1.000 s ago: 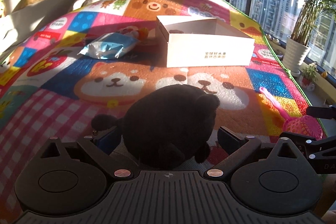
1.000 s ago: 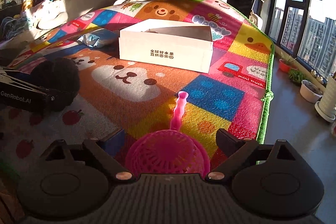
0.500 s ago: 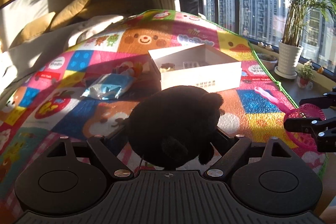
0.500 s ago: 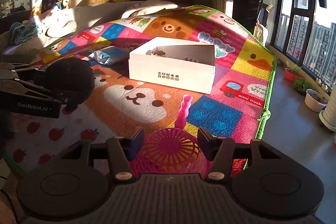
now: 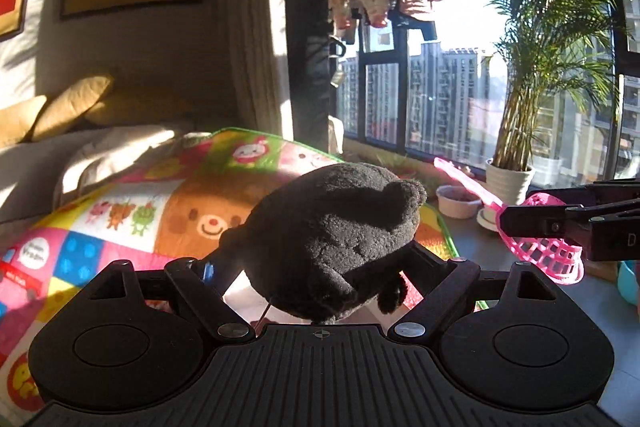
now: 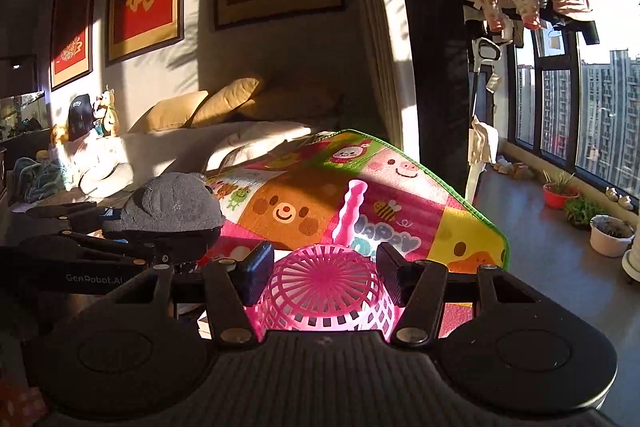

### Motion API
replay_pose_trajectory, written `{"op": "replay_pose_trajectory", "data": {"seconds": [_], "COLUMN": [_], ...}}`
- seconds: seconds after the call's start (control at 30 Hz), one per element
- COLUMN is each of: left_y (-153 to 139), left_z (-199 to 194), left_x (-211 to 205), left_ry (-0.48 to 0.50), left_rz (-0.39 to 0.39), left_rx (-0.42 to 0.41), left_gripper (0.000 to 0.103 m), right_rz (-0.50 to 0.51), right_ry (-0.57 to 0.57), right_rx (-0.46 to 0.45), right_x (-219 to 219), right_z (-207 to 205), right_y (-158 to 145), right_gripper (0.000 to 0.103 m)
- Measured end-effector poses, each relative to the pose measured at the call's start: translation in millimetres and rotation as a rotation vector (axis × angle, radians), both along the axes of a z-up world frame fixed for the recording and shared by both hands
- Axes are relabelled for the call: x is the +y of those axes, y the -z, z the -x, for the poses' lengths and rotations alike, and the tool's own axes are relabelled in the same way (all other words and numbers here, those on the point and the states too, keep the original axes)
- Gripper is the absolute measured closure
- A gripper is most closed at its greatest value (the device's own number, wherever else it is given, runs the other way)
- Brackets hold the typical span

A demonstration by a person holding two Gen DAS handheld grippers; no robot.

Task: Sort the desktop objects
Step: 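Carry the plush and the pink basket toward the white box with both grippers, then drop the plush into the box with the left gripper while the right lowers the basket in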

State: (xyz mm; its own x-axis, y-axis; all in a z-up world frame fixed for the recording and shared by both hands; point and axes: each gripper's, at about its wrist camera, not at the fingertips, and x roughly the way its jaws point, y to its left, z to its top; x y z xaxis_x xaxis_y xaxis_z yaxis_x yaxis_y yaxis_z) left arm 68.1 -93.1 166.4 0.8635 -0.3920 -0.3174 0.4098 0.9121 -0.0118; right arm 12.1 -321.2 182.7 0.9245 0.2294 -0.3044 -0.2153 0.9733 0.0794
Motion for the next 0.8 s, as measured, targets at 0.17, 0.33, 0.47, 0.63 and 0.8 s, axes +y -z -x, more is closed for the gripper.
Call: {"op": "replay_pose_trajectory", "data": {"seconds": [0.17, 0.33, 0.47, 0.63, 0.8], "left_y": [22.3, 58.6, 77.0, 100.5, 122.2], "left_z": [-74.6, -96.2, -73.8, -40.3, -19.5], "left_x": [-5.3, 17.8, 51.2, 81.4, 105.0], "left_ry": [0.077, 0.051, -0.014, -0.129, -0.179], "left_rz": [0.115, 0.120, 0.084, 0.016, -0.019], "left_rx": [0.133, 0.205, 0.204, 0.201, 0.257], "left_gripper": [0.007, 0.003, 0.001, 0.000, 0.000], "right_rz": [-0.004, -0.008, 0.016, 0.039, 0.008], "right_ry": [0.042, 0.055, 0.009, -0.054, -0.106], "right_rx": [0.037, 0.093, 0.150, 0.233, 0.283], "right_x": [-5.2, -0.7, 20.5, 56.9, 97.0], "right_z": [-74.4, -127.2, -145.9, -161.4, -171.6], "right_y": [8.9, 33.8, 61.1, 87.6, 86.9], "right_gripper": [0.046, 0.046, 0.046, 0.046, 0.041]}}
